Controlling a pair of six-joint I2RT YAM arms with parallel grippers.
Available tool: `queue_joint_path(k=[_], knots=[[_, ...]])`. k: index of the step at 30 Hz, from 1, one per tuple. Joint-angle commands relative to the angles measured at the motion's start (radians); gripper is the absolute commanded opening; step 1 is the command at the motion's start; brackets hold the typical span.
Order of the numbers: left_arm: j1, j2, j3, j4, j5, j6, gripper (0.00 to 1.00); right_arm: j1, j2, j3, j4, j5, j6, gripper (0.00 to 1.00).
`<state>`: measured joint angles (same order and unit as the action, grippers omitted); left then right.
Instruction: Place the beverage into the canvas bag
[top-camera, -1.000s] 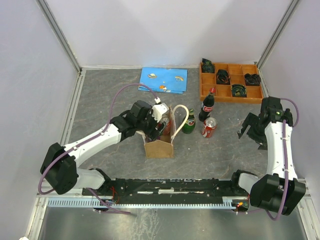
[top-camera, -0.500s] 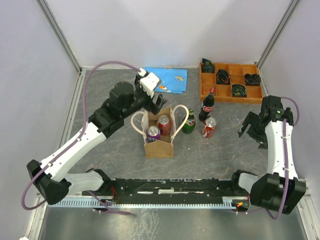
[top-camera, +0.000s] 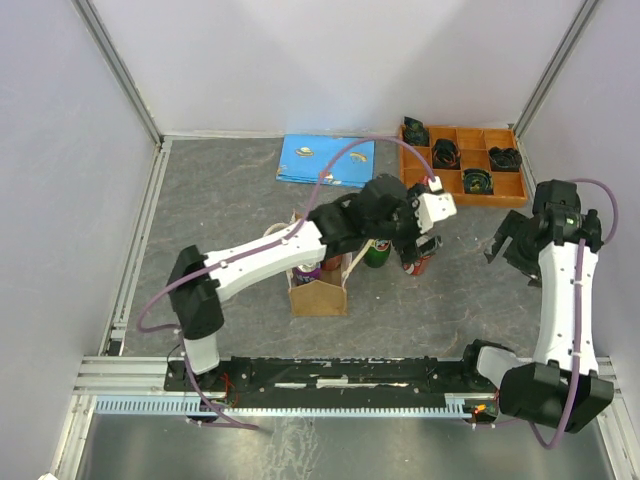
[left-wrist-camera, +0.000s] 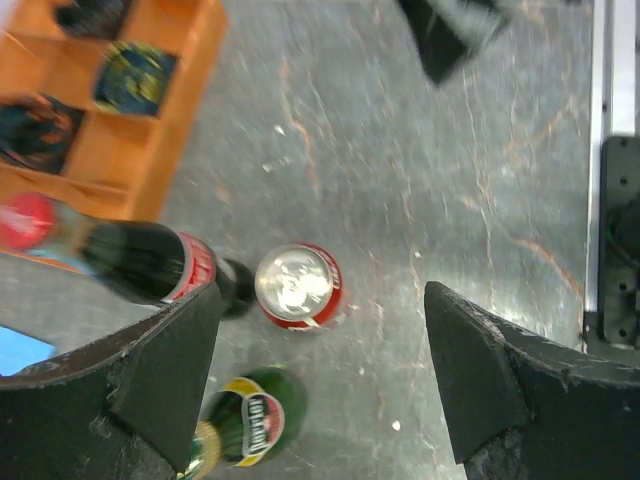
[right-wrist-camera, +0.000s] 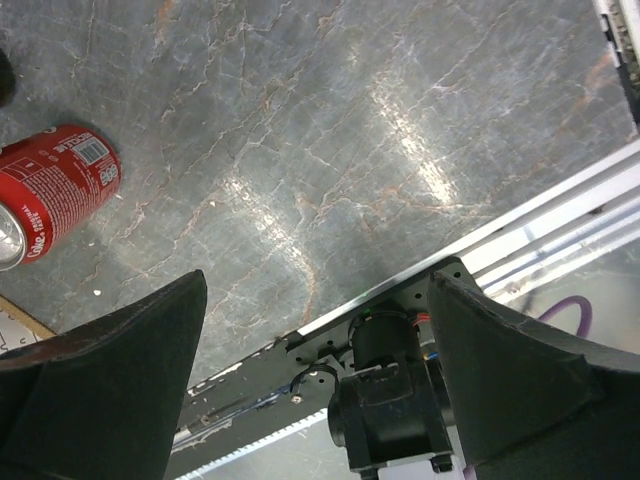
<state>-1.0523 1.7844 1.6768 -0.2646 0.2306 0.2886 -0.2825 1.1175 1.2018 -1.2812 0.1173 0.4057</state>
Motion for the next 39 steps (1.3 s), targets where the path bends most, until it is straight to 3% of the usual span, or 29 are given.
queue_joint_path(k=[1, 10, 23, 39], knots=[[-0.029, 0.044, 0.060, -0.014, -0.014, 0.065, 0.88, -0.003, -0.062, 0.069, -0.066, 0.068, 0.014, 0.99], [-0.082, 0.146, -0.031, 0.163, -0.196, 0.031, 0.90, -0.003, -0.078, 0.058, -0.076, 0.069, 0.013, 0.99], [-0.100, 0.320, 0.044, 0.198, -0.406, -0.009, 0.91, -0.004, -0.082, 0.049, -0.087, 0.062, 0.010, 0.99], [-0.097, 0.334, 0.047, 0.205, -0.413, -0.027, 0.91, -0.003, -0.063, 0.040, -0.073, 0.056, 0.006, 0.99]])
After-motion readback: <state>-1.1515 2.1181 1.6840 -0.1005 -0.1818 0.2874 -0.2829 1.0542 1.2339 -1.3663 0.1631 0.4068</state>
